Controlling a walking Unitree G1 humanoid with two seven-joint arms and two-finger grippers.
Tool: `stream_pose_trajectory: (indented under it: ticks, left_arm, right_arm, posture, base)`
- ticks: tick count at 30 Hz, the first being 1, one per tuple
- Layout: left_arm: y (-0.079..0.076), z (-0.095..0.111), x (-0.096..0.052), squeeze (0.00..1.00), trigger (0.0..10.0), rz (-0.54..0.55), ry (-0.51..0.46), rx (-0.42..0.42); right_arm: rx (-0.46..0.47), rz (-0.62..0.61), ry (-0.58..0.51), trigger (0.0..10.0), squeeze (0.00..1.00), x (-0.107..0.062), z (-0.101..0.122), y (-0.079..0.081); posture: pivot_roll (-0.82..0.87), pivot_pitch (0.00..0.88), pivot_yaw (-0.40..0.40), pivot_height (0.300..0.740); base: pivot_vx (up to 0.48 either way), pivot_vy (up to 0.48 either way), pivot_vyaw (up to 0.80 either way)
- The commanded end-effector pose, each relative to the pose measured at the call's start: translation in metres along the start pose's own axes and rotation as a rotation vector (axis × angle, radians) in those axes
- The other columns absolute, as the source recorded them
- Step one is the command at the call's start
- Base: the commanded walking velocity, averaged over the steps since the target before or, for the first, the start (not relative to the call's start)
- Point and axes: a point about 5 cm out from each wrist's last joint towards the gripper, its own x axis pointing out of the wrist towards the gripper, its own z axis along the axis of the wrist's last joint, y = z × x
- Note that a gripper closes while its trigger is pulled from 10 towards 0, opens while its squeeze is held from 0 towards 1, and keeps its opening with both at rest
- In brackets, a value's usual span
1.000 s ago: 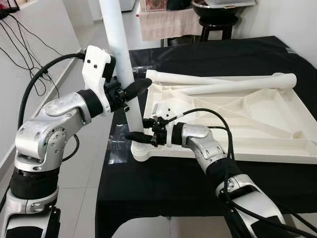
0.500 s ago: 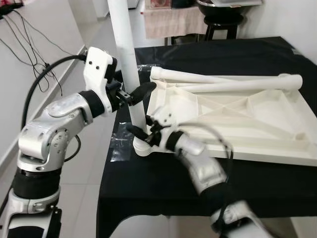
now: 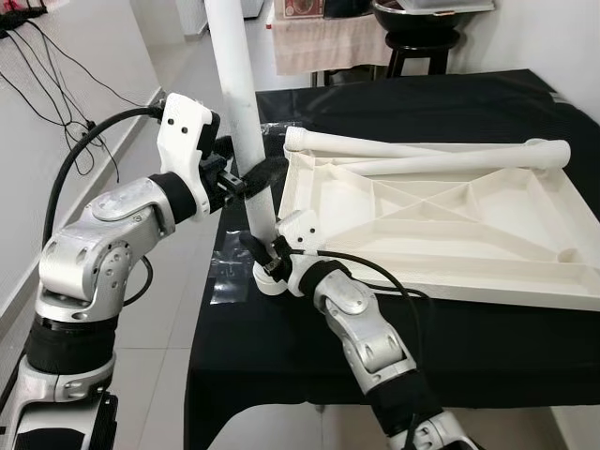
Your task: Building children table
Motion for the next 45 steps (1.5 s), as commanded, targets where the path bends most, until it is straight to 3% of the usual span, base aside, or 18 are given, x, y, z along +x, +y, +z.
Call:
stream_pose_trajectory:
  ticks: [1, 7, 8, 9, 10, 11, 12, 18, 20, 21, 22, 23, 24, 29, 30, 31, 32, 45]
  left_arm:
    - [0.002, 0.001, -0.002, 0.0, 0.0, 0.007, -0.006, 0.007]
    - [0.001, 0.003, -0.003, 0.0, 0.0, -0.007, -0.019, 0.014]
    - [0.001, 0.004, -0.003, 0.0, 0.0, -0.01, -0.021, 0.017]
    - [0.001, 0.004, -0.003, 0.0, 0.0, -0.01, -0.021, 0.017]
    - [0.001, 0.003, -0.003, 0.0, 0.0, -0.011, -0.021, 0.017]
    - [0.001, 0.003, -0.003, 0.0, 0.0, -0.011, -0.021, 0.017]
    - [0.0, 0.002, -0.003, 0.0, 0.0, -0.012, -0.02, 0.017]
    - [0.0, 0.002, -0.003, 0.0, 0.0, -0.013, -0.019, 0.017]
    - [0.0, 0.002, -0.003, 0.0, 0.0, -0.013, -0.019, 0.017]
    - [0.0, 0.002, -0.003, 0.0, 0.0, -0.012, -0.019, 0.018]
    - [0.0, 0.002, -0.004, 0.0, 0.0, -0.011, -0.02, 0.019]
    - [0.0, 0.002, -0.004, 0.0, 0.0, -0.011, -0.02, 0.02]
    - [0.0, 0.002, -0.004, 0.0, 0.0, -0.011, -0.021, 0.021]
    - [0.0, 0.003, -0.004, 0.0, 0.0, -0.013, -0.022, 0.021]
    - [0.0, 0.003, -0.005, 0.0, 0.0, -0.013, -0.022, 0.021]
    - [0.0, 0.003, -0.005, 0.0, 0.0, -0.013, -0.022, 0.021]
    - [0.0, 0.003, -0.005, 0.0, 0.0, -0.013, -0.021, 0.021]
    - [0.001, 0.002, -0.008, 0.0, 0.0, -0.004, -0.015, 0.027]
  right_arm:
    - [0.022, 0.012, 0.073, 0.0, 0.0, 0.001, -0.013, 0.013]
    - [0.011, 0.022, 0.064, 0.0, 0.0, 0.0, -0.006, 0.013]
    - [0.015, 0.049, 0.05, 4.0, 0.0, 0.002, -0.003, 0.014]
    - [0.015, 0.049, 0.05, 4.0, 0.0, 0.002, -0.003, 0.014]
    - [0.009, 0.08, 0.037, 10.0, 0.0, 0.005, -0.001, 0.013]
    - [0.009, 0.08, 0.037, 10.0, 0.0, 0.005, -0.001, 0.013]
    - [0.01, 0.148, 0.021, 10.0, 0.95, 0.008, 0.002, 0.012]
    - [0.016, 0.221, -0.004, 10.0, 1.0, 0.01, 0.005, 0.009]
    - [0.016, 0.221, -0.004, 10.0, 1.0, 0.01, 0.005, 0.009]
    - [0.026, 0.36, -0.039, 10.0, 1.0, 0.012, 0.009, -0.003]
    - [0.001, 0.468, -0.066, 10.0, 0.74, 0.013, 0.014, -0.015]
    - [-0.02, 0.53, -0.08, 10.0, 0.74, 0.013, 0.017, -0.023]
    - [-0.026, 0.569, -0.077, 10.0, 0.0, 0.014, 0.018, -0.029]
    - [0.001, 0.608, -0.048, 10.0, 0.0, 0.019, 0.018, -0.031]
    - [-0.004, 0.614, -0.022, 6.6, 0.0, 0.022, 0.015, -0.031]
    - [-0.004, 0.614, -0.022, 6.6, 0.0, 0.022, 0.015, -0.031]
    - [-0.013, 0.62, -0.002, 0.0, 0.0, 0.024, 0.013, -0.031]
    - [-0.005, 0.649, -0.006, 0.0, 0.0, 0.029, 0.013, -0.035]
  posture:
    - [-0.02, 0.069, 0.038, 0.74]
    - [-0.02, 0.057, 0.033, 0.74]
    - [-0.02, 0.058, 0.032, 0.74]
    - [-0.02, 0.058, 0.032, 0.74]
    - [-0.01, 0.056, 0.032, 0.74]
    - [-0.01, 0.056, 0.032, 0.74]
    - [-0.01, 0.054, 0.031, 0.74]
    - [-0.01, 0.052, 0.029, 0.74]
    - [-0.01, 0.052, 0.029, 0.74]
    - [-0.01, 0.046, 0.028, 0.74]
    - [-0.01, 0.046, 0.028, 0.74]
    - [-0.01, 0.047, 0.028, 0.74]
    - [-0.01, 0.047, 0.028, 0.74]
    - [0.0, 0.05, 0.031, 0.74]
    - [0.0, 0.054, 0.033, 0.74]
    - [0.0, 0.054, 0.033, 0.74]
    - [0.0, 0.055, 0.031, 0.74]
    - [0.0, 0.067, 0.031, 0.74]
  base:
    - [0.0, 0.0, 0.0]
    - [0.0, 0.0, 0.0]
    - [0.0, 0.0, 0.0]
    - [0.0, 0.0, 0.0]
    - [0.0, 0.0, 0.0]
    - [0.0, 0.0, 0.0]
    - [0.0, 0.0, 0.0]
    - [0.0, 0.0, 0.0]
    - [0.0, 0.0, 0.0]
    - [0.0, 0.0, 0.0]
    - [0.0, 0.0, 0.0]
    - [0.0, 0.0, 0.0]
    - [0.0, 0.0, 0.0]
    - [0.0, 0.0, 0.0]
    - [0.0, 0.0, 0.0]
    - [0.0, 0.0, 0.0]
    - [0.0, 0.0, 0.0]
    - [0.0, 0.0, 0.0]
